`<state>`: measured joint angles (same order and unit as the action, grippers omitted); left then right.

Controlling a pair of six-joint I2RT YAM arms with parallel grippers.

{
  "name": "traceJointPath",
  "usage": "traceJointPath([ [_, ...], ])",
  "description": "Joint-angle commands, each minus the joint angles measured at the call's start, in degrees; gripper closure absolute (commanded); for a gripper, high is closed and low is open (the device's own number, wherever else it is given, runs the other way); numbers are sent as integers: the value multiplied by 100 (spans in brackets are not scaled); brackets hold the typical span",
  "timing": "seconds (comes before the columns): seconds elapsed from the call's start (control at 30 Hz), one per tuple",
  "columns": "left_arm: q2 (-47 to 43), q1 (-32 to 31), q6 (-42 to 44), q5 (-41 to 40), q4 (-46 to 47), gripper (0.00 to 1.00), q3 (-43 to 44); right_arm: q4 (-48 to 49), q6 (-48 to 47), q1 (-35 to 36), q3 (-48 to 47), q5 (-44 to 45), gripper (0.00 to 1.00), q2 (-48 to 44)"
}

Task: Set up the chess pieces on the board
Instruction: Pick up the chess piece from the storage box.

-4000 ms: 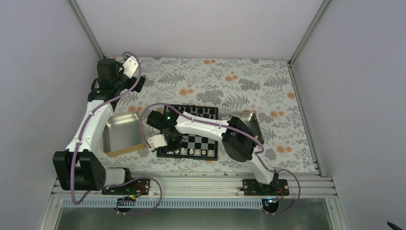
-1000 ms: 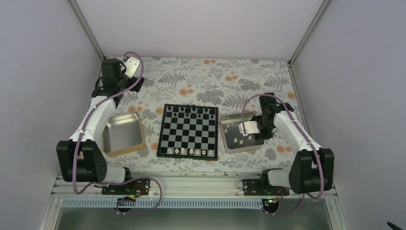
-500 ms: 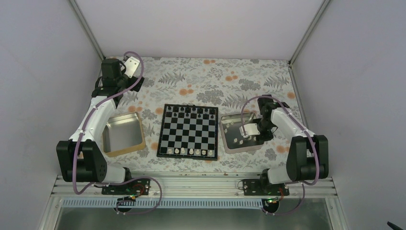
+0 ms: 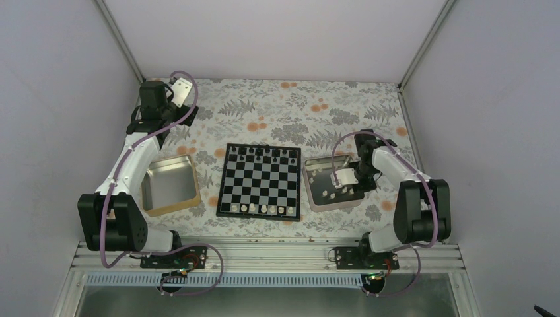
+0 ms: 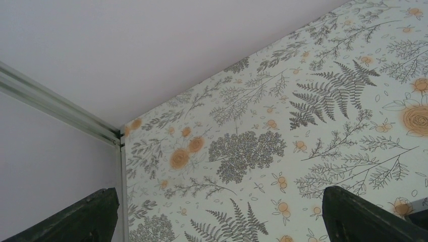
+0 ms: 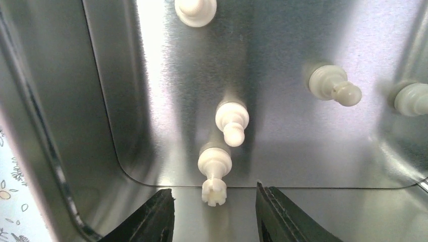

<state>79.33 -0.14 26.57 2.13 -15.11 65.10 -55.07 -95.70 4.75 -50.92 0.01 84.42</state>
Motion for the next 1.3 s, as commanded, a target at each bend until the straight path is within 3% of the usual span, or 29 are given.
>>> traceJointPath([
  [0.0, -162, 14, 44, -27, 97, 0, -58, 85, -2, -52, -129, 112, 59, 98],
  [0.6, -128, 49, 59, 77, 79, 0, -63, 75, 87, -49, -114, 61, 73, 291],
  [0.77, -149, 50, 50, 85, 76, 0, -66, 63, 77, -40, -133, 114, 88, 208],
  [0.93, -159, 49, 42, 90, 70, 0, -52, -168, 120, 64, -312, 149, 95, 97],
  [1.27, -250, 49, 33, 148, 47, 0, -32, -891, 419, 496, -1189, 84, 96, 49],
])
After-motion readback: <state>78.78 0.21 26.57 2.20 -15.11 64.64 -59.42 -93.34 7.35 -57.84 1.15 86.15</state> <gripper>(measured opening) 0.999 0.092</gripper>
